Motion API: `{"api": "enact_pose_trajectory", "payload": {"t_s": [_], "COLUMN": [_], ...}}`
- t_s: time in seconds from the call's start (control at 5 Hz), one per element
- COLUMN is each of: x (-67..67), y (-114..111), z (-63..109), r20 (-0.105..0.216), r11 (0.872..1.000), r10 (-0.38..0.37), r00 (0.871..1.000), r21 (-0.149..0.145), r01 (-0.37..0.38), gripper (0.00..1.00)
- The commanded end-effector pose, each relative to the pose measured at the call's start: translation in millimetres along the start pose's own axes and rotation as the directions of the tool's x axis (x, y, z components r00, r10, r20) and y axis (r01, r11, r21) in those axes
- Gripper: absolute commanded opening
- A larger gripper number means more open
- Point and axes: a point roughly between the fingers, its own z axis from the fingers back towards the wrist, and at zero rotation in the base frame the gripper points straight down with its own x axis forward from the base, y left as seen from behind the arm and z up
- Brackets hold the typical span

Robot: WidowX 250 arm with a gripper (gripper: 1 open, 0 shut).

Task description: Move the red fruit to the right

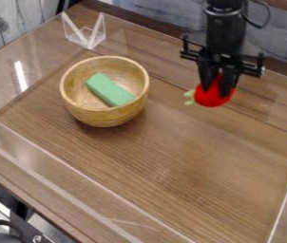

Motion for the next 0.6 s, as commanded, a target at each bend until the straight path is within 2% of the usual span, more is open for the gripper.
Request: {"api": "enact_pose_trajectory", "payload": {"t_s": [0.0, 0.2, 0.4], "x": [3.4, -3.5, -4.7], "y": [-2.2, 9.6, 23.0], "z": [2.5, -16.0, -34.4], "r20": [0.040, 0.034, 0.039], "r11": [0.998, 0.991, 0.981], "r10": [-0.057, -0.136, -0.194], "r00": [0.998, 0.990, 0.980], "r21": [0.009, 0.009, 0.012], "r01": [0.057, 0.136, 0.194], "gripper": [0.00, 0.00, 0.00]}}
